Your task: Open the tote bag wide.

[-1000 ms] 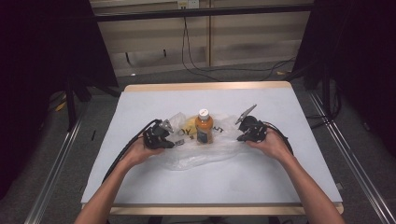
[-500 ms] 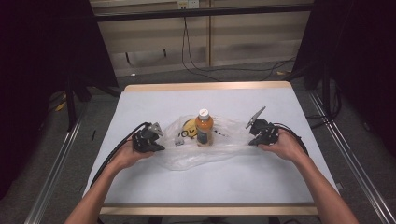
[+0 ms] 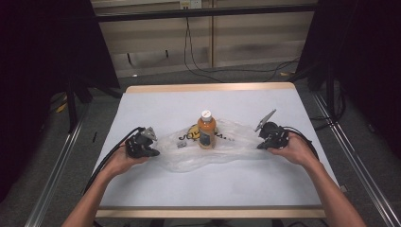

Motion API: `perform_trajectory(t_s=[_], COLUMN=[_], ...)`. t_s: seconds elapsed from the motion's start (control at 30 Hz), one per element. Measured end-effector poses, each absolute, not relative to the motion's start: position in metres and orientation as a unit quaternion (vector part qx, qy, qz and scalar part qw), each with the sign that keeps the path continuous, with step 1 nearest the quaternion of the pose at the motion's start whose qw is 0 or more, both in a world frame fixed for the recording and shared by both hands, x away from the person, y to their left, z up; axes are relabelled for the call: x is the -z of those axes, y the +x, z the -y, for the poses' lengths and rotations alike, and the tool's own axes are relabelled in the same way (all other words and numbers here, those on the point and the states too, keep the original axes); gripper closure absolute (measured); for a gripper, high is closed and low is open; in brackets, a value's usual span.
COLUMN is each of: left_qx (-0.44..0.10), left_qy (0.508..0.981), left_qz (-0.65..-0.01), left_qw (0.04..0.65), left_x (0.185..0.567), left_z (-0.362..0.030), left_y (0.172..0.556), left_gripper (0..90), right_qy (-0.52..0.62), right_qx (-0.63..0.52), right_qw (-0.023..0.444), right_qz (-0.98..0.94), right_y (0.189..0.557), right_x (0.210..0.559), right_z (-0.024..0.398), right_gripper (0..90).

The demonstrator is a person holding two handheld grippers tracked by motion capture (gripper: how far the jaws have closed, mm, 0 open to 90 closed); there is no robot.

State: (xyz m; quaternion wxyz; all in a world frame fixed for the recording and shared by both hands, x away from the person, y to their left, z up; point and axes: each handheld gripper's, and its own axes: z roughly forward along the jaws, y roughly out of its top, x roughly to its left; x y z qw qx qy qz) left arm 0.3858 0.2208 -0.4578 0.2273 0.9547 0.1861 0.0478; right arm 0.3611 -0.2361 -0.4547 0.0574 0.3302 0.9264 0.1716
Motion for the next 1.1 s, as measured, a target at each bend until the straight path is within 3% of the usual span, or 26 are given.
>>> perform_trajectory(t_s=[0.43, 0.87, 1.1], left_qx=[-0.030, -0.039, -0.030], left_qy=[0.925, 0.908, 0.910], left_qz=[-0.217, -0.185, -0.149], left_qw=[0.311, 0.373, 0.385], left_x=[0.467, 0.429, 0.407], left_z=[-0.232, -0.222, -0.190], left_y=[0.384, 0.361, 0.357], left_gripper=[90.0, 90.0, 90.0], right_qy=[0.355, 0.314, 0.286], right_qx=[-0.242, -0.291, -0.302], right_qw=[0.062, 0.058, 0.059], right_qz=[-0.901, -0.902, -0.907], right_y=[0.357, 0.370, 0.385], right_x=[0.460, 0.433, 0.410], right_z=[0.251, 0.208, 0.182], right_gripper=[90.0, 90.0, 90.0])
